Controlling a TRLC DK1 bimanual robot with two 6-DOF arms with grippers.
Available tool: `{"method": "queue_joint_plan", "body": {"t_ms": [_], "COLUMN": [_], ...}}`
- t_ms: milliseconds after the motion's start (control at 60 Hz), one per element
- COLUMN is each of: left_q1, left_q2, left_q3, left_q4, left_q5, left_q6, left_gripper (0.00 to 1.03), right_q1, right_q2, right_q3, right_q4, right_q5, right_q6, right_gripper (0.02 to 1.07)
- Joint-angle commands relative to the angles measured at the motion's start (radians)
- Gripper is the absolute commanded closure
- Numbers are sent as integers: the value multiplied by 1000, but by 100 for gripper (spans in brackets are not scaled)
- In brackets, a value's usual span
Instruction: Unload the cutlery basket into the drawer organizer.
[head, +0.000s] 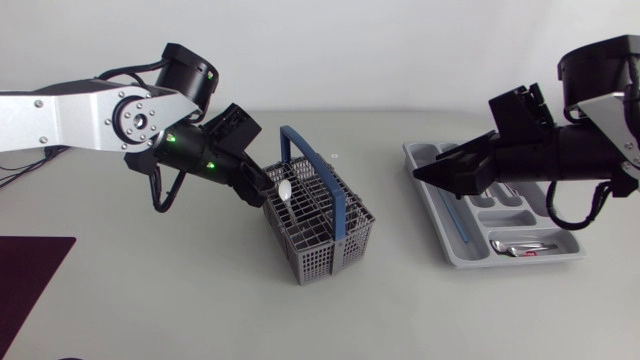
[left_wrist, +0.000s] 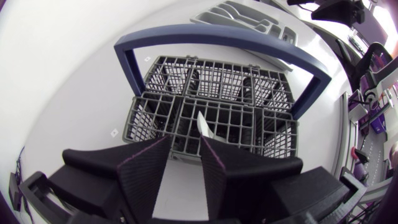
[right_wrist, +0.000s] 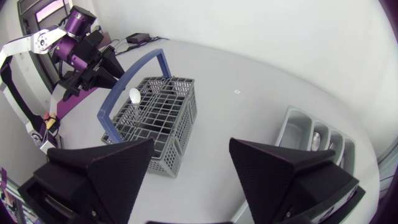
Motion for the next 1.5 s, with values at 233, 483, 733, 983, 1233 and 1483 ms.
{"method": "queue_joint_plan", "body": {"t_ms": [233, 483, 733, 983, 1233, 1483], "left_q1": [-63, -67, -90, -105, -110, -124], "left_q2": [35, 69, 102, 112, 124, 112], "left_q3": [49, 67, 75, 78, 70, 58], "left_q4": [16, 21, 32, 35, 38, 38], "left_q5": [-52, -81, -112, -128, -136, -136], "left_q6": [-38, -43, -47, -58, -61, -60], "left_gripper": [46, 46, 47, 68, 83, 89], "right_q1": [-50, -78, -85, -102, -105, -110], "right_q2": [-112, -166, -198, -214, -221, -230], "right_q3": [-89, -129, -170, -183, -196, -206], "right_q4": [-61, -97, -100, -110, -110, -117], "right_q5": [-36, -67, -72, -79, -85, -87], "right_q6": [-42, -65, -75, -90, -95, -102], "right_gripper": [17, 17, 16, 16, 16, 16]}}
